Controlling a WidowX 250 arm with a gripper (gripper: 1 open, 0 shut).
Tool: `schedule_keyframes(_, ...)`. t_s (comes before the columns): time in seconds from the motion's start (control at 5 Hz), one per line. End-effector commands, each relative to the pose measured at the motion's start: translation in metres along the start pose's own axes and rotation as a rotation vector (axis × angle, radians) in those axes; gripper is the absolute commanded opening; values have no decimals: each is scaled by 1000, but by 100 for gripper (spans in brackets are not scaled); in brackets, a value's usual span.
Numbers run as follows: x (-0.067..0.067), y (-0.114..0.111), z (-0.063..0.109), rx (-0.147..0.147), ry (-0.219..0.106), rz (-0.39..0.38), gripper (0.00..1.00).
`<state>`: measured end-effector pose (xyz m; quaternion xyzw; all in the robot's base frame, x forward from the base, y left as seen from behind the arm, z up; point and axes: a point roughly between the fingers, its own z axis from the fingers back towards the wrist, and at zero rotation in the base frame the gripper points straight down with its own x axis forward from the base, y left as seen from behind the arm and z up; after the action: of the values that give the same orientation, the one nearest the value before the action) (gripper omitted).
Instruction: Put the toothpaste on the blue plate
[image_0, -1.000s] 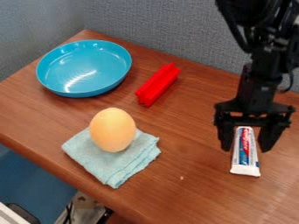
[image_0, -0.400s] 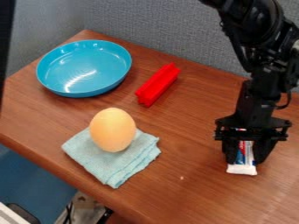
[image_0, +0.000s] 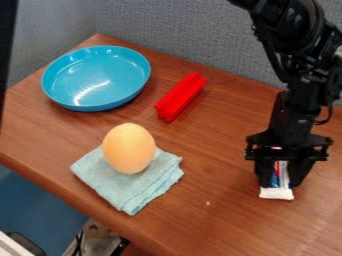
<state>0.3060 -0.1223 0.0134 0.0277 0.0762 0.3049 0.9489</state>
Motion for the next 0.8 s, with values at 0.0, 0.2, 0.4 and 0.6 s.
schedule_keyframes(0.0,-2,-5,10,-18,-22,-25,0)
schedule_keyframes(0.2,-2,-5,11,-16,-23,-30,0)
schedule_keyframes(0.4,-2,-4,12,-15,-24,-35,0)
schedule_keyframes(0.6,-3,-4,13,-14,-25,-40,0)
